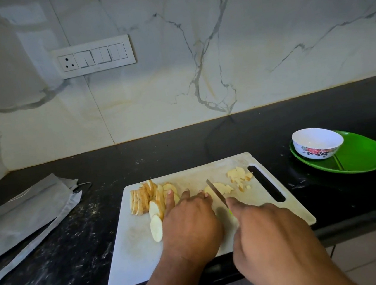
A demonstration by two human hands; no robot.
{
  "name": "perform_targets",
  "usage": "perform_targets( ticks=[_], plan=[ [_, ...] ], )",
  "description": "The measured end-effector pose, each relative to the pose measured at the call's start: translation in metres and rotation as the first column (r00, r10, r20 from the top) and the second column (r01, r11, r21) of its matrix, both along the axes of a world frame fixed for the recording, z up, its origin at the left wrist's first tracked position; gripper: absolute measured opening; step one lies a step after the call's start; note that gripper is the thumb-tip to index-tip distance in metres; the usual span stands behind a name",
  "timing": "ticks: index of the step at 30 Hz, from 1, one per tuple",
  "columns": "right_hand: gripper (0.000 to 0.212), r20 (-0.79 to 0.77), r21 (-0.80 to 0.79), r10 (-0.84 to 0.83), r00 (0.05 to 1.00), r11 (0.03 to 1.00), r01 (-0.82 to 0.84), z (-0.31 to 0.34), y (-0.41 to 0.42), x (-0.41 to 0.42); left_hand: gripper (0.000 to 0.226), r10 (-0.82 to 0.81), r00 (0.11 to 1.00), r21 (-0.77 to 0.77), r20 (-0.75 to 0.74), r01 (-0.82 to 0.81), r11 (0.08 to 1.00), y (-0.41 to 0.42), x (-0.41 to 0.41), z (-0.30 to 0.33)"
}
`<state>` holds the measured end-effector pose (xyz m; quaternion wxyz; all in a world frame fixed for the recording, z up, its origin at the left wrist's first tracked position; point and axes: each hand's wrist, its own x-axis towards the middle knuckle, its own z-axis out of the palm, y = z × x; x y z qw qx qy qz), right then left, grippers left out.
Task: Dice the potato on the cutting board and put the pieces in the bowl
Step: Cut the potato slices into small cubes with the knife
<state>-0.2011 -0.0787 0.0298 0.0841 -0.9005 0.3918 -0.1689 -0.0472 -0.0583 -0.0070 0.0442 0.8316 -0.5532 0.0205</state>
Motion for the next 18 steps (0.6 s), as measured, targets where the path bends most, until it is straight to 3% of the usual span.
perform_targets(
  ticks=[5, 18],
  plan=[
    [0.045, 0.028, -0.062, 0.008, 1.000, 0.998, -0.006, -0.008, -0.012, 0.022, 0.050, -0.015, 0.999, 0.006, 0.029, 0.015, 1.000, -0.002, 0.002, -0.004],
    [0.045, 0.058, -0.064, 0.030, 0.998, 0.998, -0.026, -0.014, -0.016, 0.026, 0.049, -0.019, 1.000, 0.006, 0.016, 0.019, 1.000, 0.000, 0.001, 0.000]
  ],
)
